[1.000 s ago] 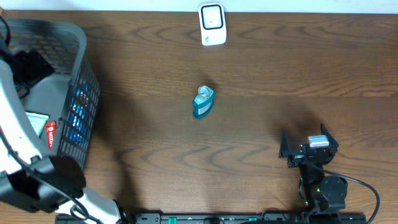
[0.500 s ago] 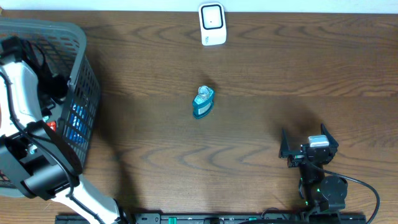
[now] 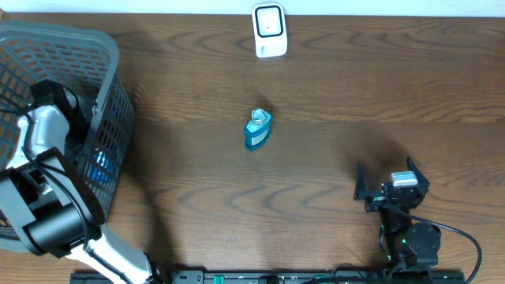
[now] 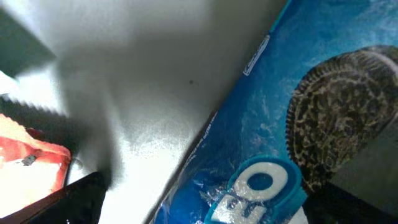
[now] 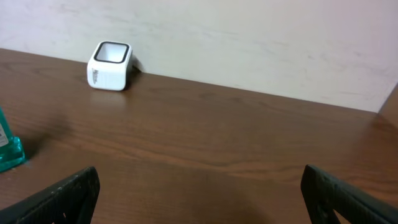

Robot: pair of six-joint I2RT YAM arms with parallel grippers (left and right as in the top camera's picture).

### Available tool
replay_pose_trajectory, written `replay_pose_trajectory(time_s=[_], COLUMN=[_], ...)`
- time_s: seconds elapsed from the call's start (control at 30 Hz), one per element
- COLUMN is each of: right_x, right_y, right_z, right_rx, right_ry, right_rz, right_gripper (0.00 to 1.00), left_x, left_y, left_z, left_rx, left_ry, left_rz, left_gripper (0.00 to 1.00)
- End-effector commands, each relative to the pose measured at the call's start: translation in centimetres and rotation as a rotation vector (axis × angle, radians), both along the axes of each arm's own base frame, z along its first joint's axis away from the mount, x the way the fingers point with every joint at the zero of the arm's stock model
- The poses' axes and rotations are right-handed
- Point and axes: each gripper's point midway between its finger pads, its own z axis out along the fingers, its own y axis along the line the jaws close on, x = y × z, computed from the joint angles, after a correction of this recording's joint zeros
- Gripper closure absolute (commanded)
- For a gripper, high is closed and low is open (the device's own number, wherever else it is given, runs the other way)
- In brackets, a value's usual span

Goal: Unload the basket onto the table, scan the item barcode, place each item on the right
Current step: 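Return left gripper to basket and grasp the blue Oreo pack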

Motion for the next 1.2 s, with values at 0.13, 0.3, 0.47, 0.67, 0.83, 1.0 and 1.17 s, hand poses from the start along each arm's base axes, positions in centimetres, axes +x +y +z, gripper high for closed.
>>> replay_pose_trajectory(time_s=[0.13,0.3,0.47,0.67,0.83,1.0,1.17], right_x=[0.0,0.0,0.0,0.0,0.0,0.0,0.0], right_y=[-0.1,-0.1,-0.1,-0.1,-0.1,-0.1,-0.1], right_z=[0.0,0.0,0.0,0.0,0.0,0.0,0.0], right_rx=[0.008,0.008,0.008,0.008,0.008,0.008,0.008], right_ry=[0.000,0.000,0.000,-0.001,0.000,0.000,-0.001], right_rz=[-0.006,-0.006,-0.006,-0.006,-0.006,-0.006,-0.006], right_gripper=[0.01,0.01,0.01,0.01,0.01,0.01,0.01], left_x=[-2.0,-1.9,-0.7,0.5,-0.7,-2.7,-4.4], left_y=[-1.0,0.1,1.6,3.2,2.5,-2.7,-13.1], left_z=[-2.4,-1.2,3.6,14.7,25.3,34.3,40.1], left_rx=[-0.031,0.026,0.108,0.267,0.369,0.301,-0.011], left_ry=[0.073,0.077,0.013,-0.186,-0.470,-0.819,-1.105], left_rz=[-0.022,-0.014,-0.002,0.037,0.138,0.078,-0.218], left_gripper=[0.66,0.80,0.92,0.93,0.92,0.93,0.93])
